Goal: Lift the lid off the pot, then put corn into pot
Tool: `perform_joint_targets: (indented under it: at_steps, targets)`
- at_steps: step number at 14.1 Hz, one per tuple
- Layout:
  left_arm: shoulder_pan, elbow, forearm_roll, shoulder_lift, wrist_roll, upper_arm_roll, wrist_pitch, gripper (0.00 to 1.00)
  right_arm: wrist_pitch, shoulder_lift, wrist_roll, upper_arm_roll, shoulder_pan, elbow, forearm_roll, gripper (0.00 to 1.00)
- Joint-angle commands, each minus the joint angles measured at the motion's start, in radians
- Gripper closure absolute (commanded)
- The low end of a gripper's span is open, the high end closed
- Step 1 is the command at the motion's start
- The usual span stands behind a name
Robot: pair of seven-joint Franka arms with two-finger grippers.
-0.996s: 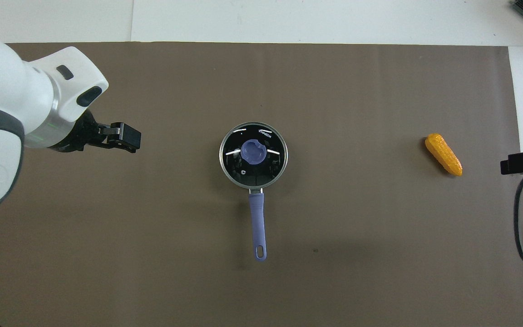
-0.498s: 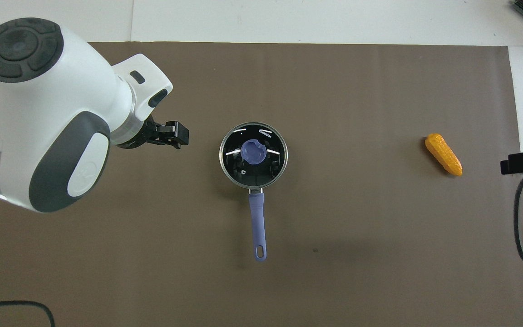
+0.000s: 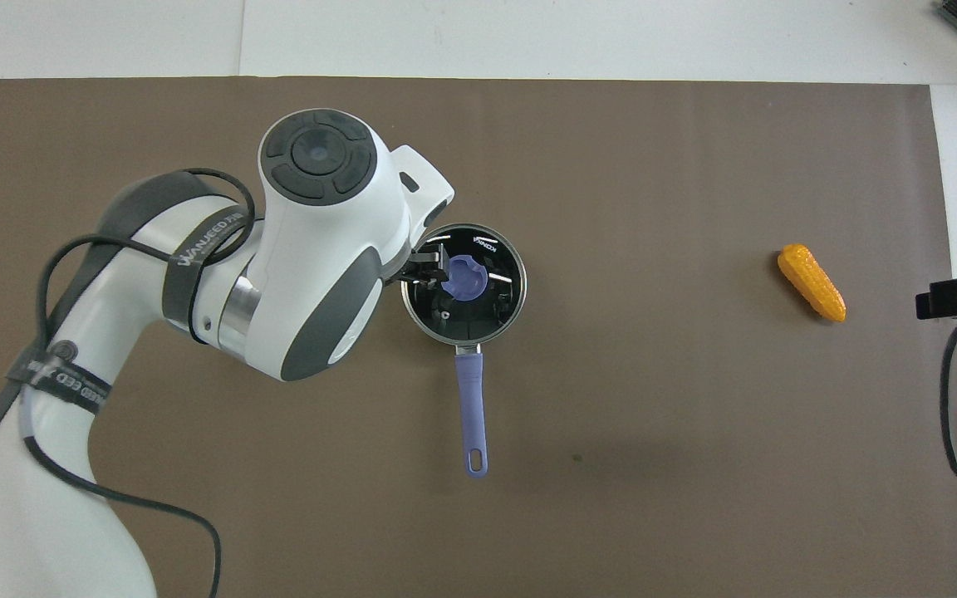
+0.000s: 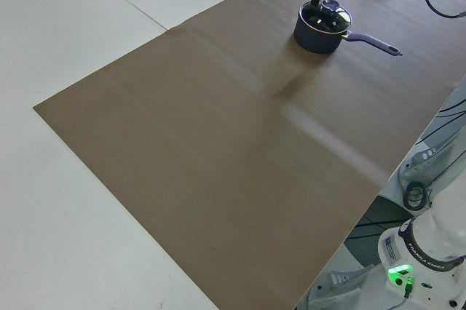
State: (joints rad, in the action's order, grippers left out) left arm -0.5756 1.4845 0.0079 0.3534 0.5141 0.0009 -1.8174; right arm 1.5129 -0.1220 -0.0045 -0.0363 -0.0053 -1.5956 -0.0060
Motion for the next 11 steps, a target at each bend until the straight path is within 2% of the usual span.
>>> perform_joint_targets:
  at_steps: [1, 4, 9, 11]
  targets:
    - [-0.056, -0.134, 0.023, 0.100, 0.088, 0.017, 0.003, 0.00, -0.008, -0.008, -0.019, -0.001, -0.005, -0.004, 0.003, 0.00]
    - [-0.085, -0.207, 0.021, 0.163, 0.130, 0.017, -0.006, 0.00, -0.010, -0.008, -0.020, 0.006, -0.004, -0.004, 0.018, 0.00]
    - [-0.099, -0.211, 0.023, 0.214, 0.178, 0.017, -0.043, 0.00, -0.080, -0.016, -0.066, 0.009, -0.002, -0.003, 0.020, 0.00]
    - [-0.104, -0.207, 0.024, 0.226, 0.179, 0.018, -0.045, 0.00, -0.062, -0.022, -0.068, 0.010, -0.002, -0.010, 0.018, 0.00]
